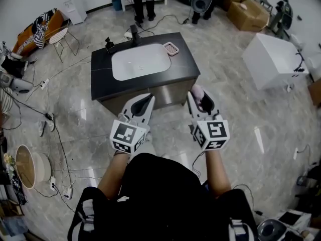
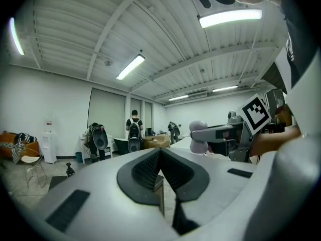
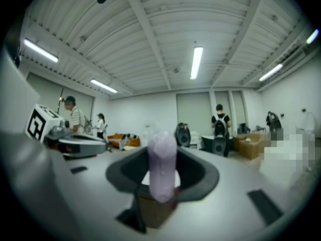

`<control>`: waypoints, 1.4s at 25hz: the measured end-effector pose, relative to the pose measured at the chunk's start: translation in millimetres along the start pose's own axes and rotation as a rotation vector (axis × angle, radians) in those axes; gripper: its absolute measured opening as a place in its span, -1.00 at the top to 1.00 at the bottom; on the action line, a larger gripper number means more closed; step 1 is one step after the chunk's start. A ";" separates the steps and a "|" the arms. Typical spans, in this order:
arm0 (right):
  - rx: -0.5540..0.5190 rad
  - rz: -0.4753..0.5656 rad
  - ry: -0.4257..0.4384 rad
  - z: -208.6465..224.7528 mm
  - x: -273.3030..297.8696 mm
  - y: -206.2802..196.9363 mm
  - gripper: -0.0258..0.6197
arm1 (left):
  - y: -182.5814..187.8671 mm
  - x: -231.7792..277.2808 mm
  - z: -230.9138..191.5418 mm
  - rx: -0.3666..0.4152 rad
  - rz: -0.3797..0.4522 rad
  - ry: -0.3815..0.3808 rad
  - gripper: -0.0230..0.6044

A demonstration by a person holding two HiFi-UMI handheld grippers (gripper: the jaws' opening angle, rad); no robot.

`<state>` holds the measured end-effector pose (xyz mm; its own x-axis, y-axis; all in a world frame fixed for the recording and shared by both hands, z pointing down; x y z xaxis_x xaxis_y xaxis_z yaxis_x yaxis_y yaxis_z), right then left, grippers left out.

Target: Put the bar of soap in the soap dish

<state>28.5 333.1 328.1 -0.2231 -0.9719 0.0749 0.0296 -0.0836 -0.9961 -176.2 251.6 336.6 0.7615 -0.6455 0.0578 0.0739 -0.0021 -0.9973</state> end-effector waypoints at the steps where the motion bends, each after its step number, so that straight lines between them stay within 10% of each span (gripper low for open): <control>1: 0.004 0.005 0.002 1.8 -0.4 -0.1 0.38 | -0.5 1.4 0.1 0.002 -0.002 0.002 0.86; 35: 0.050 -0.002 -0.043 106.0 190.2 16.1 0.38 | -5.8 190.8 -133.4 0.007 -0.040 -0.043 0.86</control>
<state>89.9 123.6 331.3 -0.1815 -0.9801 0.0799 0.0784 -0.0954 -0.9923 -117.3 26.5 347.2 0.7850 -0.6115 0.0997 0.1093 -0.0217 -0.9938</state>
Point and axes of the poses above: the fingertips, and each gripper's own axes: x forward along the fingers, z to its right, y out of its top, the point moved 8 cm from there along -x, backward along the fingers, and after that the axes turned 12 degrees about y, right-handed, at the moved point
